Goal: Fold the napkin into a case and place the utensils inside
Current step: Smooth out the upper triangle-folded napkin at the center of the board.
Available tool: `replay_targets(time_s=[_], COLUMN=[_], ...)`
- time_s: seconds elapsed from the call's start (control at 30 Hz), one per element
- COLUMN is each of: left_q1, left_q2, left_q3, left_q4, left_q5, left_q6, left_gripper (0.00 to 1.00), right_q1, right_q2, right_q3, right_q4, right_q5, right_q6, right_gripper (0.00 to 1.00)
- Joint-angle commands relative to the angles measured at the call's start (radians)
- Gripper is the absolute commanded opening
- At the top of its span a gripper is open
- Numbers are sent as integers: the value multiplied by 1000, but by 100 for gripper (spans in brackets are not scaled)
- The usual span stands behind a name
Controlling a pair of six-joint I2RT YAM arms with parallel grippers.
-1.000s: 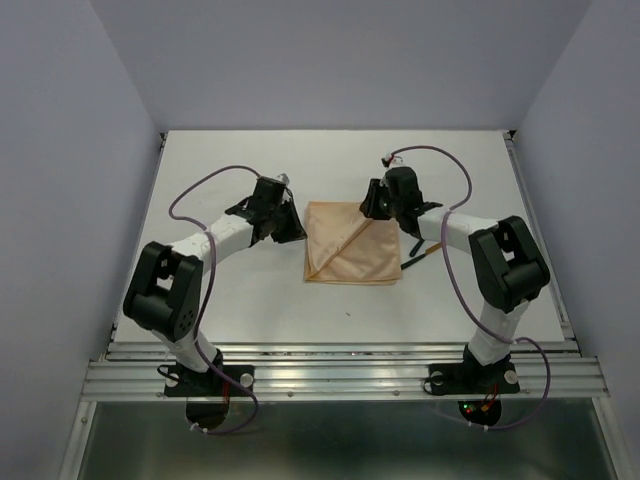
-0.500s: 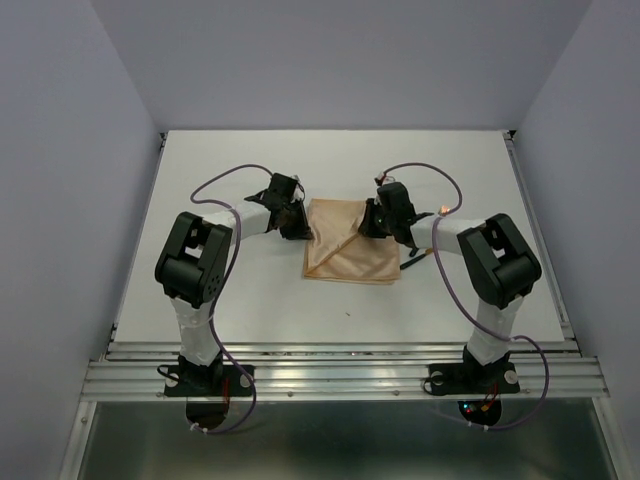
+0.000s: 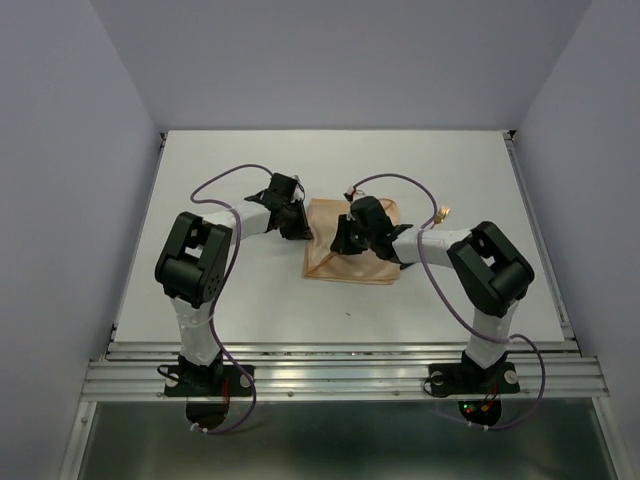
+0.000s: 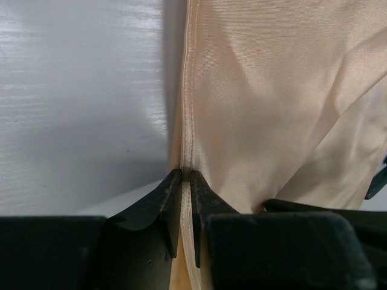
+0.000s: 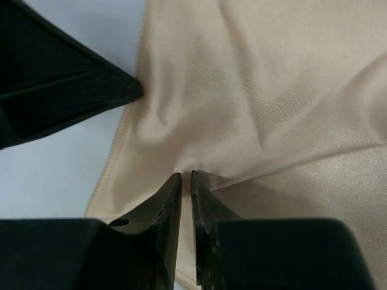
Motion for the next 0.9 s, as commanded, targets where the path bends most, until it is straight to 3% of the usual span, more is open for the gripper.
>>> replay_targets(time_s=[0.0, 0.4, 0.87], left_q1=[8, 11, 111], left_q2=[-69, -149, -249], left_q3=[14, 7, -28], left_q4=[-3, -19, -65], left_q5=[-5, -4, -18], left_q6=[5, -9, -17], left_gripper=[23, 23, 23], right_q1=[-12, 101, 166], right_q2=[40, -78, 100], right_q3=[-11, 9, 28], right_q4=[27, -1, 103], right_q5=[-12, -1, -74], right_q6=[20, 14, 70], right_gripper=[17, 18, 18])
